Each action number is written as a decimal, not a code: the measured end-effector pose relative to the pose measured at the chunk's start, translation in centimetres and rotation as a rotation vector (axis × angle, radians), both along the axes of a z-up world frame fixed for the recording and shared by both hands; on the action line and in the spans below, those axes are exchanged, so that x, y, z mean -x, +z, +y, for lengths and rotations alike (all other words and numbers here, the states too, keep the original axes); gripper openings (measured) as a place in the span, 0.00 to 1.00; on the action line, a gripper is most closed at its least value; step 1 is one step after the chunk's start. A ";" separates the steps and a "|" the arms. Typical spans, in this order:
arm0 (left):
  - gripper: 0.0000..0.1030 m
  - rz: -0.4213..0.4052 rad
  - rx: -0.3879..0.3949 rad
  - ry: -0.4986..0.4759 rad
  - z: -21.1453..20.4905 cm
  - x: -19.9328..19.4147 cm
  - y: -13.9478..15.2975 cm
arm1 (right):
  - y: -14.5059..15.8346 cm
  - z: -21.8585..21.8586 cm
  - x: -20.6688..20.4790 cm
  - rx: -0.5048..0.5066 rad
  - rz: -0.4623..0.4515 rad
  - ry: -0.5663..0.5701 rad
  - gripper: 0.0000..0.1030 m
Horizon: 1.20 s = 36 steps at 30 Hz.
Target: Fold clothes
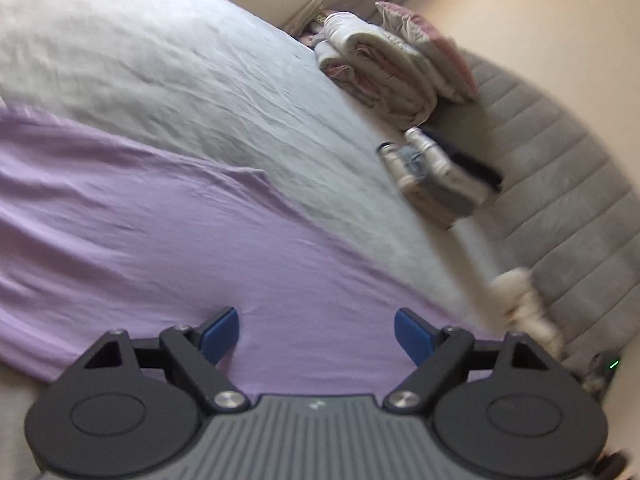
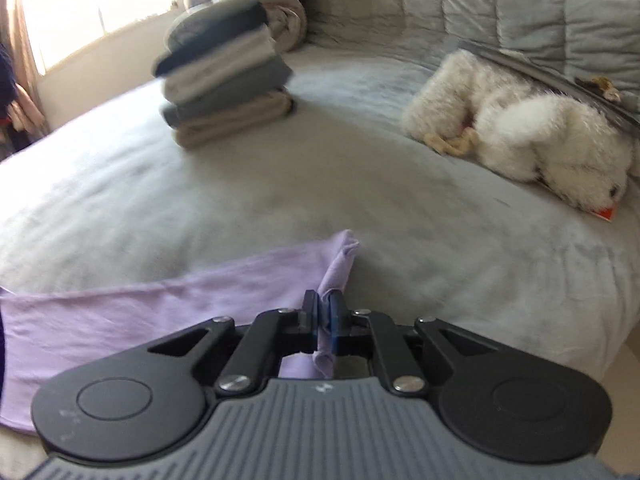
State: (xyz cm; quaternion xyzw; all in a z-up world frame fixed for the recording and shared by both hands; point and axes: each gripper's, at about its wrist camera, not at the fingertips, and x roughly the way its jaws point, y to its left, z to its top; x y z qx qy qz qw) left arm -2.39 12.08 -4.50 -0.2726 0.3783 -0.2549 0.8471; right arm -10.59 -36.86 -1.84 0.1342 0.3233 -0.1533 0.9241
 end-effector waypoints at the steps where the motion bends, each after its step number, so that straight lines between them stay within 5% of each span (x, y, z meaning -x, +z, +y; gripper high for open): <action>1: 0.83 0.007 0.036 -0.006 0.0 -0.2 -0.1 | 0.5 0.6 -0.2 -0.003 -0.012 0.017 0.07; 6: 0.83 0.072 0.237 -0.071 -0.9 -1.1 -0.2 | 2.6 4.9 -1.4 -0.027 -0.049 0.166 0.07; 15: 0.83 0.137 0.315 -0.161 -4.2 -2.1 -0.7 | 2.7 14.9 -4.5 -0.073 -0.015 0.484 0.07; 21: 0.70 0.167 0.272 -0.149 -5.5 -3.1 -1.4 | 2.1 20.9 -5.0 -0.134 0.010 0.658 0.07; 28: 0.32 0.197 0.181 -0.060 -5.1 -4.1 -1.9 | 1.9 24.4 -4.3 -0.219 0.008 0.757 0.08; 31: 0.03 0.169 0.118 -0.023 -4.9 -4.2 -1.5 | 1.7 25.3 -4.4 -0.230 0.010 0.772 0.08; 36: 0.02 0.009 -0.107 0.040 -4.8 -3.0 0.9 | 1.4 26.5 -4.9 -0.285 0.006 0.779 0.08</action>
